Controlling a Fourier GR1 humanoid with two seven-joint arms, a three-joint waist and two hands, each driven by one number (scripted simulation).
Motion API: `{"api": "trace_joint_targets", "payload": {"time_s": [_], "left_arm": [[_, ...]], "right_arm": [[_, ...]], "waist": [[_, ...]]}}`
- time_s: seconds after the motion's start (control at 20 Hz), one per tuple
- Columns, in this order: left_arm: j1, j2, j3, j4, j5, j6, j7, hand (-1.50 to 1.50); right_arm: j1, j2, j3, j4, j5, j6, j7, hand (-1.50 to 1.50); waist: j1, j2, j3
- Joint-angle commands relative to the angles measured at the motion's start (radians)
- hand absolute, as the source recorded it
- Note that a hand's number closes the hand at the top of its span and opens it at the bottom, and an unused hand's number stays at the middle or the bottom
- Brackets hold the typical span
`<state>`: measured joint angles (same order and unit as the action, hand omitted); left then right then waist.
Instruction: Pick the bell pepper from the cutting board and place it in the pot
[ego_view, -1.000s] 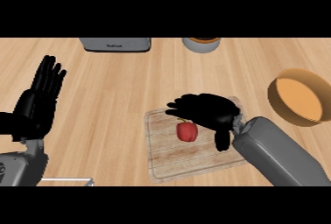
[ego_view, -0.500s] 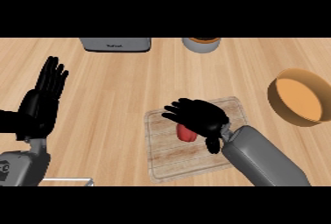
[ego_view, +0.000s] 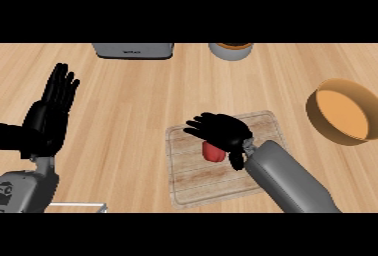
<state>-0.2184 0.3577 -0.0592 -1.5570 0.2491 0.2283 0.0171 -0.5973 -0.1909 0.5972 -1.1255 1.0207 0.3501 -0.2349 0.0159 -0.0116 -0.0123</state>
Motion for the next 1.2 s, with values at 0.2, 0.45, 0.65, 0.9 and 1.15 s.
{"api": "trace_joint_targets", "payload": {"time_s": [0.2,0.45,0.65,0.9,1.15], "left_arm": [[-0.061,-0.04,0.026,0.03,0.011,-0.002,-0.003,0.0],[-0.055,-0.039,0.014,0.012,0.016,0.026,0.027,0.0],[-0.045,-0.045,0.009,0.055,0.024,-0.003,-0.032,0.0],[-0.039,-0.022,0.006,-0.033,0.017,0.031,0.028,0.0],[-0.084,-0.029,0.017,0.046,0.024,0.031,0.002,0.0]], "right_arm": [[0.03,0.09,0.013,0.086,0.067,-0.044,-0.045,-1.5],[0.014,0.064,0.047,0.145,0.104,-0.155,-0.224,1.5],[-0.003,0.08,0.027,0.18,0.129,-0.174,-0.243,1.5],[0.033,0.087,0.012,0.075,0.163,-0.166,-0.194,1.5],[0.02,0.069,-0.047,-0.051,0.189,-0.197,-0.126,1.5]], "waist": [[-0.015,0.013,0.012],[-0.013,0.014,0.013],[-0.015,0.014,0.012],[-0.017,0.01,0.012],[-0.028,0.011,0.012]]}}
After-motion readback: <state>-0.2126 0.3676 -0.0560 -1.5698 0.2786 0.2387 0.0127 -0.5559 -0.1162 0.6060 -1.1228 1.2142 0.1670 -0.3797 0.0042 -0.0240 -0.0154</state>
